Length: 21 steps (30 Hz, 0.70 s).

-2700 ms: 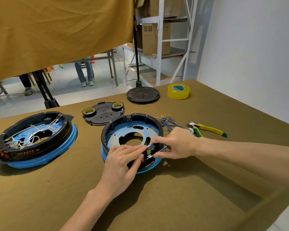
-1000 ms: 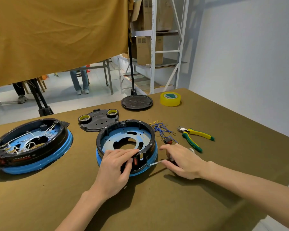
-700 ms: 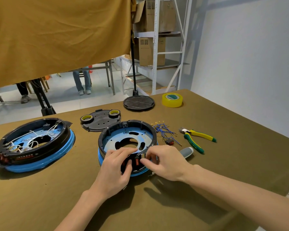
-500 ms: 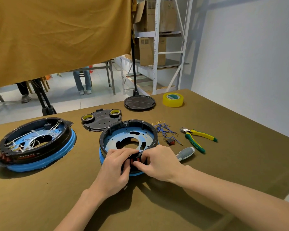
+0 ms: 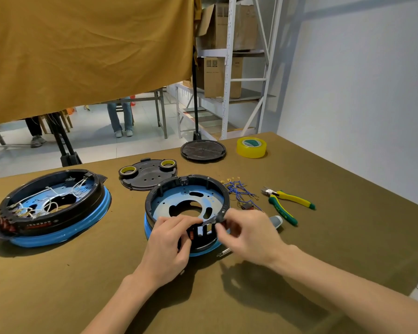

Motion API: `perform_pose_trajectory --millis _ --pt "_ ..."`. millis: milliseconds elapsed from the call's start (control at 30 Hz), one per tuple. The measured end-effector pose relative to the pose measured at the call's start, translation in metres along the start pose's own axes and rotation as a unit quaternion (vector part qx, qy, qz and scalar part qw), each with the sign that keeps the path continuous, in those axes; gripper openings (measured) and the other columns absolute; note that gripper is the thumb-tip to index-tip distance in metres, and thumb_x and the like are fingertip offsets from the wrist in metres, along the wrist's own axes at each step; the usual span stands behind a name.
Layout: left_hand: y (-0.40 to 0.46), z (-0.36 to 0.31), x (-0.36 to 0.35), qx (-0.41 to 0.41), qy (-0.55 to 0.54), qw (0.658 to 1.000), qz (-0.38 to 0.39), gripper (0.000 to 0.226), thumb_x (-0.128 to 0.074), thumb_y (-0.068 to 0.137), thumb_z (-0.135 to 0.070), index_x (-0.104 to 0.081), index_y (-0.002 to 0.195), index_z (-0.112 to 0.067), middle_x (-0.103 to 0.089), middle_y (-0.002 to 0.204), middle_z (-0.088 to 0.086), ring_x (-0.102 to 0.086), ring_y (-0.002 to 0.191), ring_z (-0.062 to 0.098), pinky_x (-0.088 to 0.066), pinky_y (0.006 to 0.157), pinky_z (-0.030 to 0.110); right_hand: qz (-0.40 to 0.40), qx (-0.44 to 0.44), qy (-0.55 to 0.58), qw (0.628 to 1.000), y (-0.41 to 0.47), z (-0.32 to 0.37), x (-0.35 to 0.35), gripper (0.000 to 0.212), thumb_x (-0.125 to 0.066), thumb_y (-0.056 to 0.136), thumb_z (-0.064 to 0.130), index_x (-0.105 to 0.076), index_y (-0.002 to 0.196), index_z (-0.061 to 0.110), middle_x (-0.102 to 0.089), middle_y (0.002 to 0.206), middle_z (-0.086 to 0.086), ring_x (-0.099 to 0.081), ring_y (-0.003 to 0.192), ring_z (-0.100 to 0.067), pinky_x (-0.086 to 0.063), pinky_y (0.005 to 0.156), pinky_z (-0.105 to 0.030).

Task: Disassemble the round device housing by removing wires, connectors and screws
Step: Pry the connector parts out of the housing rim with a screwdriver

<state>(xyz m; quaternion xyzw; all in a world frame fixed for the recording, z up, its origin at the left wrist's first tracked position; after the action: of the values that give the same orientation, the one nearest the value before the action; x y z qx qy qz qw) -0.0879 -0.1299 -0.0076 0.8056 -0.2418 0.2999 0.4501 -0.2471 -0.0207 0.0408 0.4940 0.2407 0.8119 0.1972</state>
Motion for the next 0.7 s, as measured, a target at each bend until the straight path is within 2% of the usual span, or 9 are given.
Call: perform_pose_trajectory --millis 67,133,233,333,500,600,700 --pt "-0.001 0.0 0.0 0.003 0.0 1.0 -0.006 0.043 -0.047 0.09 -0.025 -0.063 0.128 -0.035 -0.068 0.12 -0.021 -0.057 0.113 -0.004 -0.032 0.099 0.012 -0.053 -0.045 -0.024 0.997 0.004 -0.03 0.019 0.027 -0.072 0.09 0.034 -0.055 0.071 0.024 -0.055 0.059 0.013 -0.052 0.054 -0.007 -0.038 0.052 -0.017" --pt "-0.002 -0.002 0.0 0.003 -0.001 1.0 -0.012 0.041 -0.047 0.091 -0.026 -0.065 0.127 -0.033 -0.069 0.118 -0.02 -0.057 0.112 -0.003 -0.031 0.099 0.012 -0.06 -0.08 -0.074 0.992 0.008 -0.059 0.03 0.022 -0.077 0.088 0.031 -0.06 0.078 0.019 -0.06 0.064 0.009 -0.054 0.058 -0.01 -0.043 0.054 -0.025" --pt "-0.001 -0.003 0.0 0.003 -0.004 1.0 -0.021 0.04 -0.047 0.091 -0.026 -0.066 0.126 -0.031 -0.07 0.117 -0.018 -0.058 0.111 -0.002 -0.031 0.1 0.012 0.03 -0.097 -0.179 0.979 0.011 -0.089 0.025 0.016 -0.074 0.088 0.033 -0.064 0.092 0.021 -0.065 0.077 0.01 -0.06 0.072 -0.014 -0.044 0.058 -0.028" --pt "-0.001 -0.003 -0.001 0.003 -0.001 1.0 -0.018 0.041 -0.046 0.09 -0.025 -0.066 0.126 -0.031 -0.07 0.117 -0.017 -0.059 0.111 0.0 -0.031 0.1 0.012 0.124 -0.13 -0.245 0.953 0.014 -0.11 0.008 0.015 -0.071 0.088 0.036 -0.064 0.098 0.027 -0.07 0.091 0.008 -0.065 0.088 -0.016 -0.04 0.061 -0.027" --pt "-0.002 -0.003 -0.001 0.007 0.0 1.0 -0.011 0.041 -0.046 0.09 -0.025 -0.066 0.126 -0.031 -0.07 0.116 -0.018 -0.059 0.111 0.003 -0.03 0.099 0.011 0.176 -0.214 -0.231 0.933 0.022 -0.128 0.0 0.018 -0.076 0.083 0.038 -0.067 0.098 0.03 -0.07 0.096 0.007 -0.064 0.087 -0.015 -0.057 0.067 -0.032" --pt "-0.002 -0.004 0.0 0.004 0.0 1.0 -0.02 0.041 -0.047 0.09 -0.024 -0.067 0.124 -0.03 -0.07 0.116 -0.018 -0.057 0.112 -0.002 -0.029 0.101 0.01 0.188 -0.23 -0.204 0.933 0.021 -0.131 -0.002 0.013 -0.075 0.084 0.042 -0.068 0.089 0.032 -0.07 0.093 0.008 -0.064 0.087 -0.014 -0.057 0.068 -0.034" --pt "-0.001 -0.006 0.0 0.0 0.0 1.0 -0.021 0.04 -0.047 0.09 -0.023 -0.068 0.124 -0.029 -0.07 0.116 -0.017 -0.055 0.113 -0.006 -0.029 0.101 0.01 0.174 -0.229 -0.183 0.94 0.02 -0.131 0.001 0.008 -0.076 0.086 0.035 -0.07 0.089 0.031 -0.07 0.093 0.008 -0.066 0.088 -0.014 -0.056 0.066 -0.031"
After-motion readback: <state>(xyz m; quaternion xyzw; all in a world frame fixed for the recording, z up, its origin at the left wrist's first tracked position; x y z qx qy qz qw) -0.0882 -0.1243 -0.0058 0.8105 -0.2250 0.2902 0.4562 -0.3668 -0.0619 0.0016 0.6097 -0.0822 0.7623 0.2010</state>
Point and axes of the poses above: each hand's wrist, its own y-axis towards the middle knuckle, its own x-axis out of the back of the hand, z = x × y, the point moved 6 cm from there along y, towards the middle knuckle
